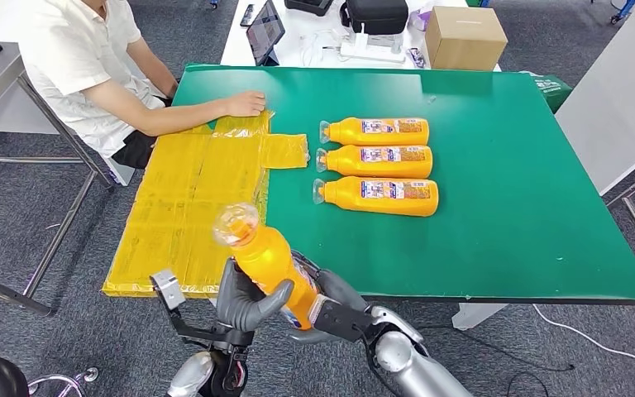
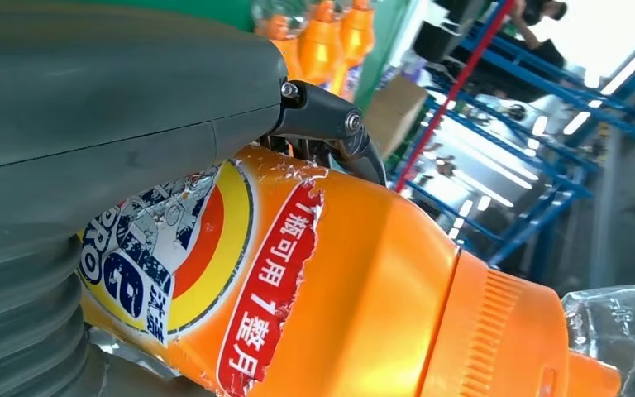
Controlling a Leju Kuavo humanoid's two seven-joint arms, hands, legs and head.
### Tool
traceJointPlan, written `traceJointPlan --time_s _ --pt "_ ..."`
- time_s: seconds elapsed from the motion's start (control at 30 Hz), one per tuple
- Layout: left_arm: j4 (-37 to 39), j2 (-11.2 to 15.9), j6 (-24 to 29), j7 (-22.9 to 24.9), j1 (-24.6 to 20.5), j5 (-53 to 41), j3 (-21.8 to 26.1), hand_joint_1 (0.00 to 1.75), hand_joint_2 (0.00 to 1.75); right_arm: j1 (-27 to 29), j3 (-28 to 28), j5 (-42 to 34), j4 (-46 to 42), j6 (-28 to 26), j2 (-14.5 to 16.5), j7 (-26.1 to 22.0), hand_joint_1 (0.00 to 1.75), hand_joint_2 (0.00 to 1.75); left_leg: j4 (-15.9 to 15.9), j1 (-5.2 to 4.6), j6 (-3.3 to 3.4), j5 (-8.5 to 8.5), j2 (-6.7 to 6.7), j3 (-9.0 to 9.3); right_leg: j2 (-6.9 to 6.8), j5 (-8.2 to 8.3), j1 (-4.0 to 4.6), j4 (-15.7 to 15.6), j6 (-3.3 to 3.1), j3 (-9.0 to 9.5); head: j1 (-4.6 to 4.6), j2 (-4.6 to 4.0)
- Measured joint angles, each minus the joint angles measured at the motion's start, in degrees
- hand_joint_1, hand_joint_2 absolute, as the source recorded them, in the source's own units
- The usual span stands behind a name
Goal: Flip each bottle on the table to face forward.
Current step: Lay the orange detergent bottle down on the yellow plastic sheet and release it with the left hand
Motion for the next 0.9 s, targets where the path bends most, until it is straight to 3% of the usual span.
traceJointPlan --time_s 0.47,0.53,0.63,0.7,0.83,0.9 --pt "1.43 0.92 -1.8 4.58 0.14 2.8 0.64 1.75 1.75 1.97 -0.1 -0.76 0.16 -1.65 0.16 0.32 0.0 1.75 0.0 0.0 0.0 0.0 -0.01 -0.01 0.0 0.0 0.0 0.0 0.0 0.0 0.0 0.0" --pt "1.44 0.96 2.64 3.54 0.14 -0.34 0.74 1.75 1.75 2.48 -0.49 -0.55 0.14 -3.51 0.22 0.09 0.0 1.75 0.0 0.0 0.0 0.0 -0.01 0.0 0.0 0.0 0.0 0.0 0.0 0.0 0.01 0.0" --pt "1.23 0.94 13.57 0.06 0.19 -8.5 0.97 1.75 1.75 4.05 -1.94 1.0 -0.9 -9.16 0.42 -0.55 0.0 1.75 0.0 0.0 0.0 0.0 0.0 -0.01 0.0 0.0 0.0 0.0 0.0 -0.02 0.0 0.0" --pt "0.3 0.91 16.36 -0.86 0.31 -9.83 1.46 1.75 1.75 5.35 -3.06 1.95 -2.39 -12.15 0.46 -0.9 0.0 1.75 0.0 0.0 0.0 0.0 0.0 -0.01 0.0 0.0 0.0 0.0 0.0 -0.02 -0.01 0.0" --pt "-3.04 0.89 16.8 -0.43 0.79 -9.05 2.66 1.75 1.75 7.46 -5.13 2.61 -5.1 -15.06 0.43 -1.56 0.0 0.0 0.0 0.0 0.0 0.0 0.0 -0.01 0.0 0.0 0.0 0.0 0.0 -0.03 0.0 0.0" --pt "-3.96 0.99 21.5 -1.7 0.86 -14.04 3.06 1.75 1.75 8.65 -6.48 0.91 -6.43 -16.05 0.67 -2.59 0.0 0.0 0.0 0.0 0.0 0.0 -0.01 -0.01 -0.01 0.0 0.0 0.0 0.0 -0.03 0.01 0.0"
